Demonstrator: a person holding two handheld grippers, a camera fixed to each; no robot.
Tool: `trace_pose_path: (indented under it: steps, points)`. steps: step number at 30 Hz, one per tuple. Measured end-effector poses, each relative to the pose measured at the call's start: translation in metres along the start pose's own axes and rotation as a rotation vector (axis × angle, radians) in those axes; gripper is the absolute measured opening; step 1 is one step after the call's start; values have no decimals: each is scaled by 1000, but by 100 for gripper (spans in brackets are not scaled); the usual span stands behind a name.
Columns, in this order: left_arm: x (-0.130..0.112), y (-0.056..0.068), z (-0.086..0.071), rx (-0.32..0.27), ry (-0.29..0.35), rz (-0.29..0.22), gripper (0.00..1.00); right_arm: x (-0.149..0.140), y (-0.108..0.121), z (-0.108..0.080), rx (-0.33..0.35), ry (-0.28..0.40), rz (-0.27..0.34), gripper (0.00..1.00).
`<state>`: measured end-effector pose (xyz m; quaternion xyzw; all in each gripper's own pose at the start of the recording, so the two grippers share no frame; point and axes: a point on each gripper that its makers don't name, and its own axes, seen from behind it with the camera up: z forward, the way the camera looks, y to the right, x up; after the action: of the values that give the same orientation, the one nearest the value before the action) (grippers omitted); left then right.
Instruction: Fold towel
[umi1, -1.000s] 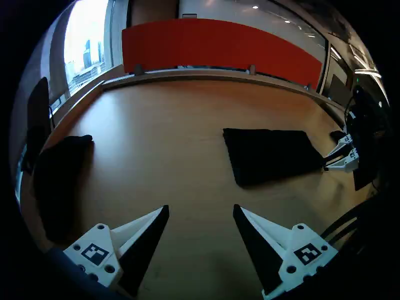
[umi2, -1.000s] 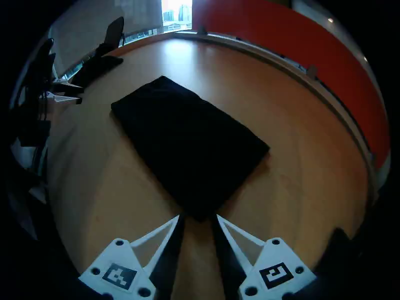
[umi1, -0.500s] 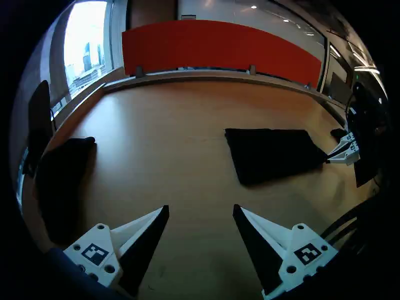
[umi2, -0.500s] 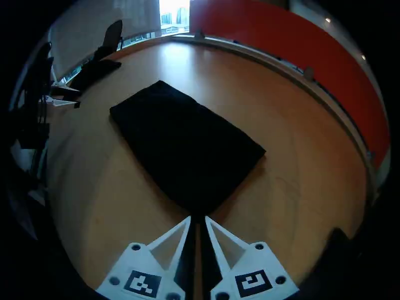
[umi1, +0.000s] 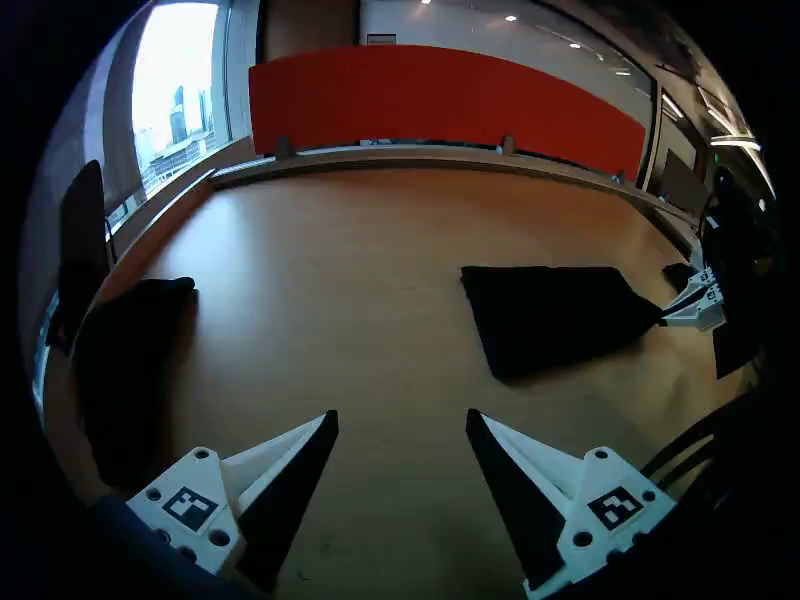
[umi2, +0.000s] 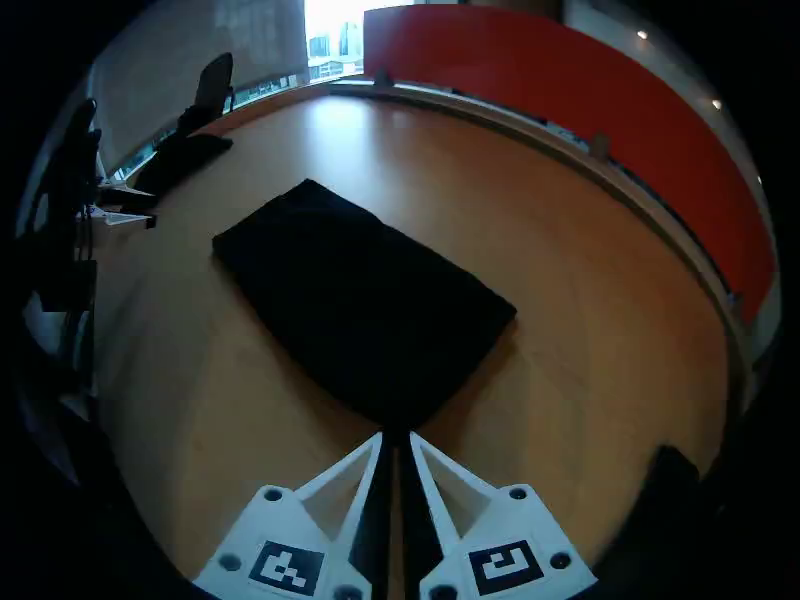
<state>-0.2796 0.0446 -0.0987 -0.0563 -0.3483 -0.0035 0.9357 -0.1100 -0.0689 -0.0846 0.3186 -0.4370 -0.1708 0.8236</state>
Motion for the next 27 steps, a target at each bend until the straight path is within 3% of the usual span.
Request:
trace_pose_path:
  steps: [14, 21, 27]
  points:
    - [15, -8, -11, 33, 93, 15, 95, 24, 1, -4, -5, 31, -44, 4]
    - [19, -13, -19, 50, 145, -1, 95, 49, 0, -7, -10, 59, -77, 4]
    - [13, -16, -21, 57, 150, -15, 95, 66, 0, -10, -15, 75, -104, 4]
